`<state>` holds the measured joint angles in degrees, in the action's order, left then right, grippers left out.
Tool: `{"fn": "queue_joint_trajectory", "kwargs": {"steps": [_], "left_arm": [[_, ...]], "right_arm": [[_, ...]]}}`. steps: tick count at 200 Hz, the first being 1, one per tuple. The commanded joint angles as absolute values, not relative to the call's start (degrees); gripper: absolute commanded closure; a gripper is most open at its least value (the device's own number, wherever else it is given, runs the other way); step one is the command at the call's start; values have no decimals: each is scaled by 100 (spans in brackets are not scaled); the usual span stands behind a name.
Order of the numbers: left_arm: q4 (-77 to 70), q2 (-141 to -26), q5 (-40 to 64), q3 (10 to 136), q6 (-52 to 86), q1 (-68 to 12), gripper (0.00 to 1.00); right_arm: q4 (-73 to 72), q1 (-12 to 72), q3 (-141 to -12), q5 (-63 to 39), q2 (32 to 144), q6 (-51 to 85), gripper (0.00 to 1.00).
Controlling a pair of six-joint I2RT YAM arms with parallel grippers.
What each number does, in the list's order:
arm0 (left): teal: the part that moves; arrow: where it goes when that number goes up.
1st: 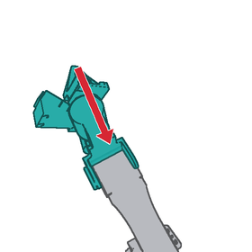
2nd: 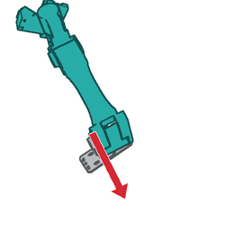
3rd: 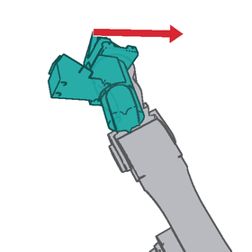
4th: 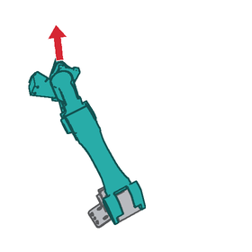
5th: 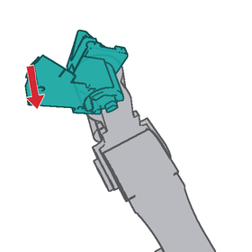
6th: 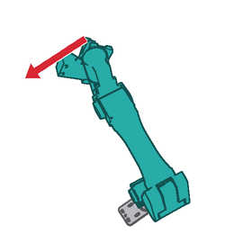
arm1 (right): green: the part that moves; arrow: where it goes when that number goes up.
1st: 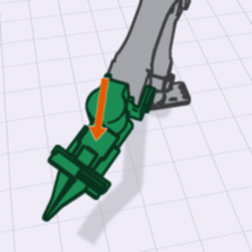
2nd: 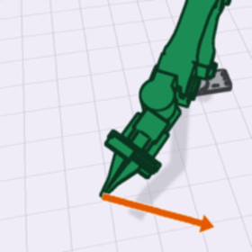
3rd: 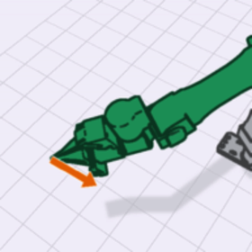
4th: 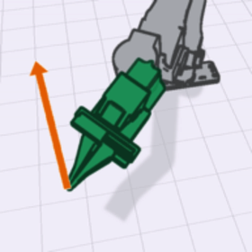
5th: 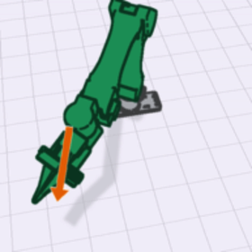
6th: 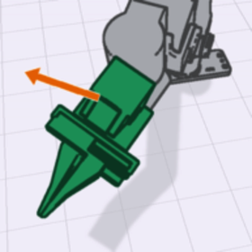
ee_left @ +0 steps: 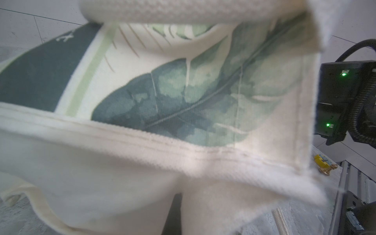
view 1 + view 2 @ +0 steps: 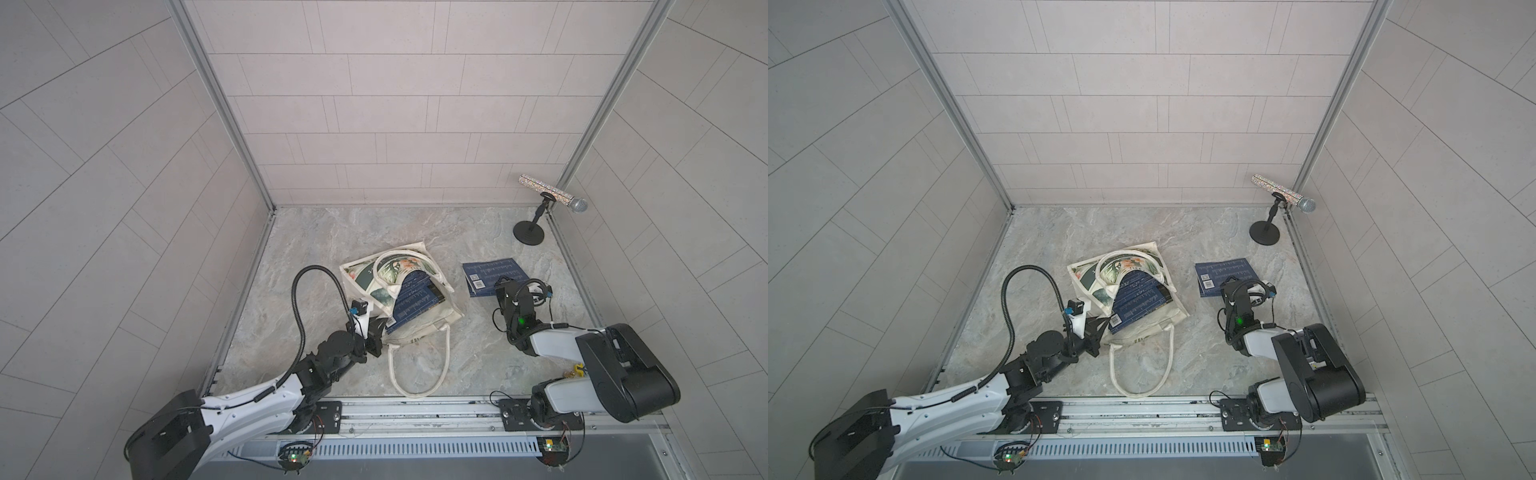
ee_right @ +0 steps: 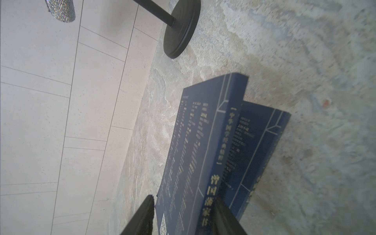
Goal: Take out the books from the canvas bag
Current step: Place the book on the book.
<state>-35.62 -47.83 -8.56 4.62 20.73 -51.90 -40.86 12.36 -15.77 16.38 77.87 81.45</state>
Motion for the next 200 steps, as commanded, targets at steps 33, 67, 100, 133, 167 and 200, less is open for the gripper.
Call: {"fn": "queue_joint_trajectory", "kwargs": {"steps": [33,67,100,133,167,200], "left_arm": [[-3734,-4755,-817,690,1975,-5185,100],[-3744,-4785,-780,694,1986,-5184,100],[-3775,-4790,-733,694,1987,-5186,100],[-3853,-4756,-624,655,1997,-5187,100],[-3941,-4831,-510,659,1969,-5186,100],[-3945,-4825,-492,656,1974,-5183,100]], "right_arm": [[-2267,1360,-1620,1549,6638,8379,14],[-1355,1549,-1872,1431,5858,7963,2],[77,2639,-2272,2423,4965,7045,1],[550,4192,-2262,3444,4261,6704,4],[660,5640,-2411,4029,4203,6400,7],[705,7060,-2618,4912,4472,6477,13]]}}
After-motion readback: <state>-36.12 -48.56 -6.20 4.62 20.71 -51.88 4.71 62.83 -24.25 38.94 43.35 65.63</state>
